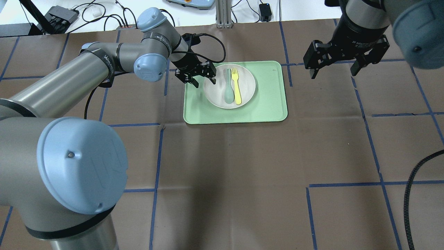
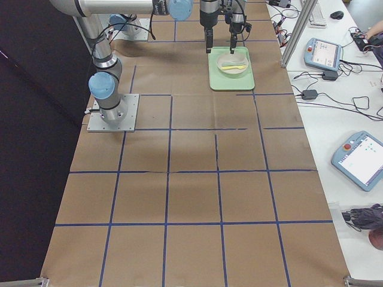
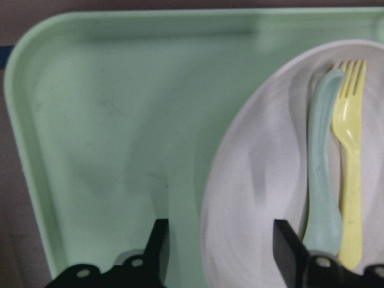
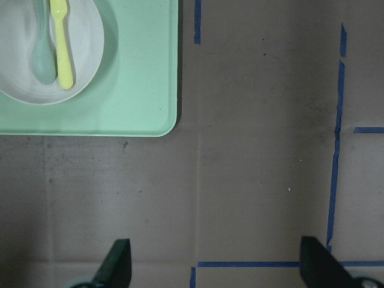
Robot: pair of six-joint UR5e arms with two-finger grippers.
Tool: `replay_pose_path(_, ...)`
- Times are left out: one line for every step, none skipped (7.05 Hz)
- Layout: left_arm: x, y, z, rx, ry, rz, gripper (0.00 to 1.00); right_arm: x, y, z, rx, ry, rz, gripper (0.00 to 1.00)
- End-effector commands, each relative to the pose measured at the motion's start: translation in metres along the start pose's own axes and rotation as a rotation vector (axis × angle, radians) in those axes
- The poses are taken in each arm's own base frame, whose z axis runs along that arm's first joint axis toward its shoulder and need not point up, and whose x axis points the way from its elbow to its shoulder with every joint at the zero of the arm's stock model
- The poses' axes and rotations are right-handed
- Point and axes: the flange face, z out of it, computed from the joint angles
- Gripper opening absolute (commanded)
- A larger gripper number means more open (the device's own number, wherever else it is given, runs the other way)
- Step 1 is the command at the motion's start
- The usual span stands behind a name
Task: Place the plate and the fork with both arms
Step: 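Lower the plate onto the tray and open the left gripper, then raise the left gripper away while the right gripper moves over the plate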
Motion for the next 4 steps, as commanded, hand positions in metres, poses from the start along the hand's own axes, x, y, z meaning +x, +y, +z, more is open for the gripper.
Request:
replay_pose_path(0.023,0.037,-0.086,-0.043,-0.126,-0.03,1.0,0.0,-0.001,-0.001,0.01,-0.002,0.002,1.0)
replay_pose_path(0.035,0.067,-0.134,-0.063,-0.183,-0.035,1.0,-0.001,-0.001,0.002,0.006,-0.009,0.002,1.0)
replay_pose_path(0.044,0.106,-0.186,-0.089,-0.287,-0.04,1.0,-0.002,-0.002,-0.001,0.013,-0.01,-0.001,1.0)
replay_pose_path(0.051,0.15,-0.223,-0.119,-0.348,-0.044,1.0,-0.001,-0.004,-0.001,0.012,-0.009,0.002,1.0)
